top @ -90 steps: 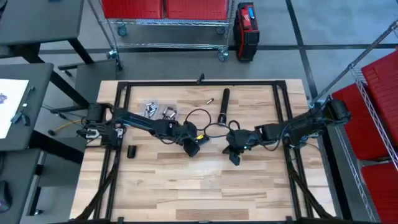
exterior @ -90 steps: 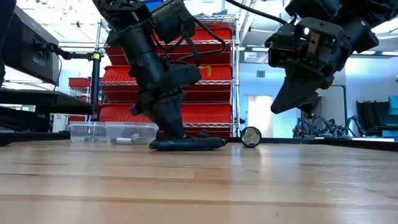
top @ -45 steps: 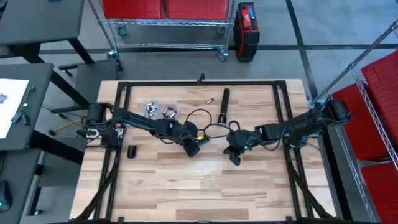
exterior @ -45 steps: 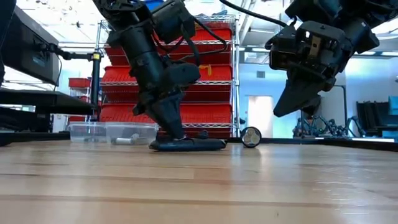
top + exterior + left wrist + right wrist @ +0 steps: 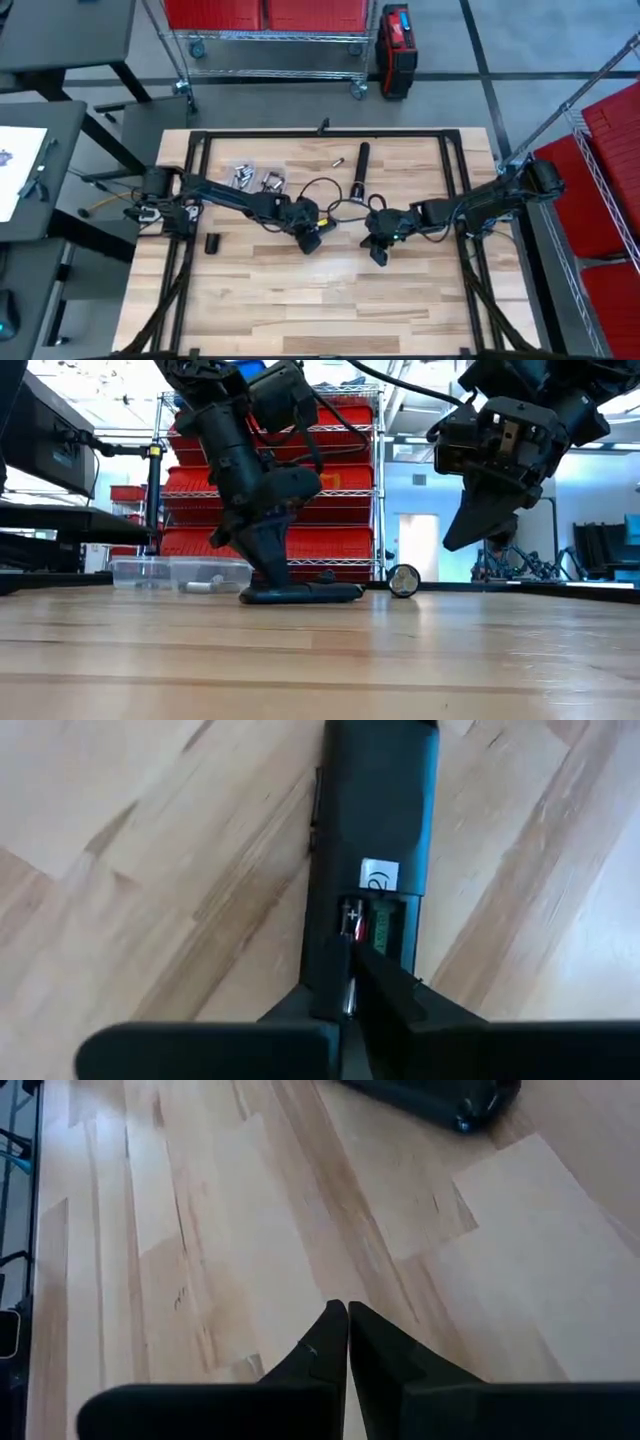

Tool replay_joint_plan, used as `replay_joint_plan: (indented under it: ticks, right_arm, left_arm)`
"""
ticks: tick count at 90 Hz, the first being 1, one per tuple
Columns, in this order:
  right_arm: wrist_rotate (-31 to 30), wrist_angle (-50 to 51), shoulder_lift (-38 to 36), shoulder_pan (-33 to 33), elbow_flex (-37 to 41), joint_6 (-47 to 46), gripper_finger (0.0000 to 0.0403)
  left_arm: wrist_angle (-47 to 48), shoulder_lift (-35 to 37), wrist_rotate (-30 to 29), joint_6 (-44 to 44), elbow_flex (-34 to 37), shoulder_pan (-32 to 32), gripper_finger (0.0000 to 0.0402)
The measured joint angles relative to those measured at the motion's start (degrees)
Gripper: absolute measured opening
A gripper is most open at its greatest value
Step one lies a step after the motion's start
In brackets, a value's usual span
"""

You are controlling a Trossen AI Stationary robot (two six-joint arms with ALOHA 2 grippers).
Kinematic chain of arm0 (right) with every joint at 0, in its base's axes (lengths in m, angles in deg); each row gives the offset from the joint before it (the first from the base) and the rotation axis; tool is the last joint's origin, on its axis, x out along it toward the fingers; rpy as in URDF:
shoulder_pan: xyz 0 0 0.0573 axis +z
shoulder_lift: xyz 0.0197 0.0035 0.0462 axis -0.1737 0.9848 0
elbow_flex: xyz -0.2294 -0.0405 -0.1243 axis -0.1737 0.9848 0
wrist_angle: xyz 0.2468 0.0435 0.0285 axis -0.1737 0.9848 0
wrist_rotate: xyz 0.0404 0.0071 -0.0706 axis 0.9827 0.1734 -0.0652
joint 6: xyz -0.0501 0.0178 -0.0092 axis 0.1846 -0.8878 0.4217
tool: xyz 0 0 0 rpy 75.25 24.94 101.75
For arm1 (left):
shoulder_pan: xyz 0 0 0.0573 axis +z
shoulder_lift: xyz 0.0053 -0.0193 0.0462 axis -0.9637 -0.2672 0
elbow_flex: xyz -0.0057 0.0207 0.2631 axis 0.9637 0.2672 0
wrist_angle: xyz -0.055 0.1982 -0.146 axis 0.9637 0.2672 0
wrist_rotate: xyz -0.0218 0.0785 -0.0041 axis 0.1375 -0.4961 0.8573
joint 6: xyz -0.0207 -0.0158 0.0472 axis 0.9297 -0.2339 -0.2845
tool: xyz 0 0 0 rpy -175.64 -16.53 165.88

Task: Insert battery
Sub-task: Insert the silver battery into the remote control battery compartment

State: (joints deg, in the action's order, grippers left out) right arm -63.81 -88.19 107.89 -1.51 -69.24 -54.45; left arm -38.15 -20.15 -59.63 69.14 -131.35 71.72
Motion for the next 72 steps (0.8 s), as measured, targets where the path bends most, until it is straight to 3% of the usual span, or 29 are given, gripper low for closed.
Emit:
replay_joint_plan:
  ticks: [26,43,59,72]
  right_arm:
    - [0.13,-0.04,0.0,-0.01,0.0,0.02,0.0004]
    - [0.11,-0.09,0.0,-0.34,0.02,0.04,0.0004]
    - [0.11,-0.5,0.0,-1.66,0.04,0.22,0.0004]
    - [0.04,-1.03,0.0,-4.32,0.07,0.2,0.0004]
  left_arm:
    - [2.25,5.47,1.36,-5.69,-3.23,2.53,0.0004]
    - [5.95,8.83,5.73,-6.89,-6.89,5.33,0.0066]
    - [23.92,12.12,7.7,-10.38,-15.11,10.04,0.0126]
    - [39.91,15.11,0.83,-17.64,-19.5,15.55,0.0131]
